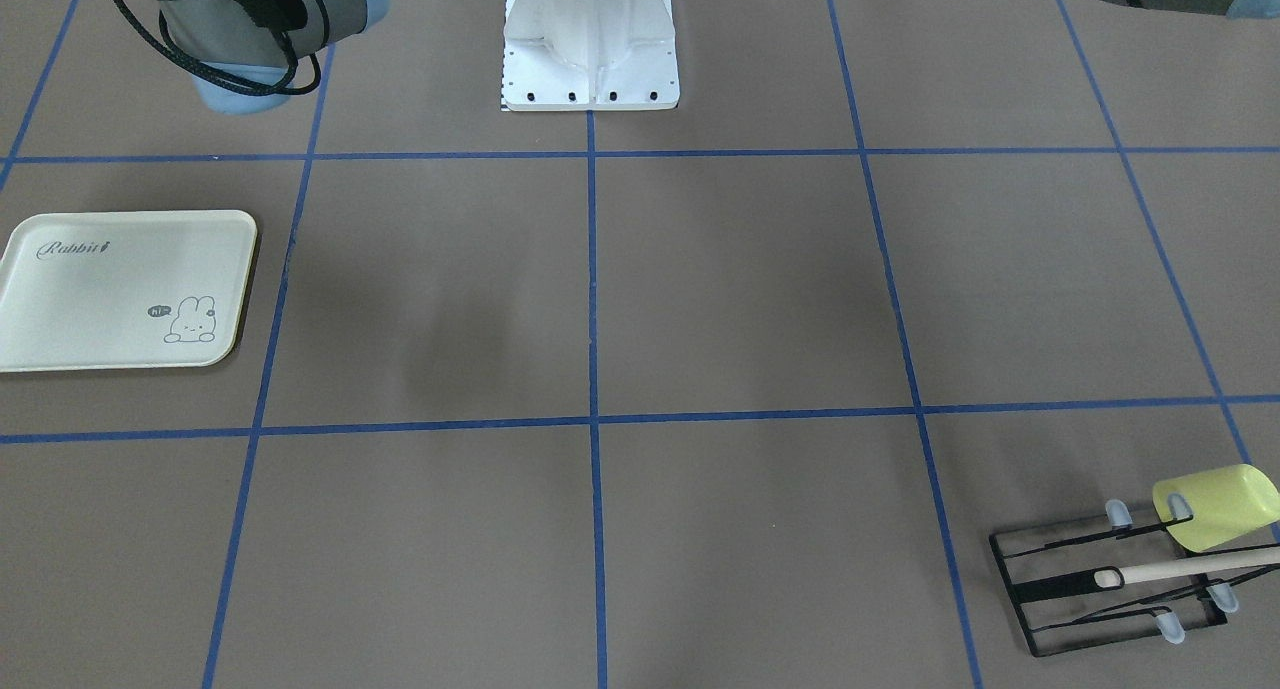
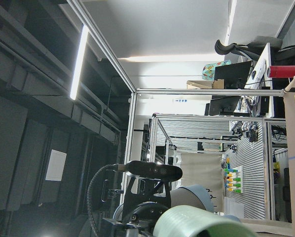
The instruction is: Left arm grabs green cup and hands to right arm on tray
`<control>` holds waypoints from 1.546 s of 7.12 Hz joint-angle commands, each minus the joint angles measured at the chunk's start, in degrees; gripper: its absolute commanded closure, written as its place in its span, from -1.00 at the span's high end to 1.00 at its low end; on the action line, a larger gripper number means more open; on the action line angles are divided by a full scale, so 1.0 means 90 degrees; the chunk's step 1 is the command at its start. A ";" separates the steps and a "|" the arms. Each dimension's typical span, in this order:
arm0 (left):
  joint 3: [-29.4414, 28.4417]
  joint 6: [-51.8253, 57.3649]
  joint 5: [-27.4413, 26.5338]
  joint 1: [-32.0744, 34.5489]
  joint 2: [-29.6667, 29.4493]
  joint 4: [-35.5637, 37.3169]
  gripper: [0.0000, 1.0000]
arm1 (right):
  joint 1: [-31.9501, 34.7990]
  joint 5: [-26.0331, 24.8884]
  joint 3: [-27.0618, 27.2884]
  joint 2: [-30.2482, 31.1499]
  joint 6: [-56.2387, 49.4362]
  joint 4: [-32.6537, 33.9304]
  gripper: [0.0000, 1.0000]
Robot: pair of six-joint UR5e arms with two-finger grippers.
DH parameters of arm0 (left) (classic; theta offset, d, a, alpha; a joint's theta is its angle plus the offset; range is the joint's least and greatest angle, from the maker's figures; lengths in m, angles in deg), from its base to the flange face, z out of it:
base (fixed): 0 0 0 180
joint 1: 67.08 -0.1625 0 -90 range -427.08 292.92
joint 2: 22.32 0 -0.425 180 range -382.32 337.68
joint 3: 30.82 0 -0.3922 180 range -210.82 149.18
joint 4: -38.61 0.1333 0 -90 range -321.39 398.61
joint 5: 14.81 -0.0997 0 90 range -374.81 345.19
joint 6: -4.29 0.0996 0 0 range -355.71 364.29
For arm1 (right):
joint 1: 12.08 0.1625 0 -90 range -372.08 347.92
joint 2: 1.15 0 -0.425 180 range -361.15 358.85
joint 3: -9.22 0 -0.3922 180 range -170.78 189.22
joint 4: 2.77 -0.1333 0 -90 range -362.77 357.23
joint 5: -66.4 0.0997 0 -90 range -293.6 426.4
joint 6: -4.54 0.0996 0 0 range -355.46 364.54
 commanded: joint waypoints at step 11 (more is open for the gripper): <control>-0.0108 0.0498 -0.0049 0.0039 -0.0004 0.0049 1.00 | 0.0013 0.0116 0.0204 0.0038 -0.0127 0.0244 -1.00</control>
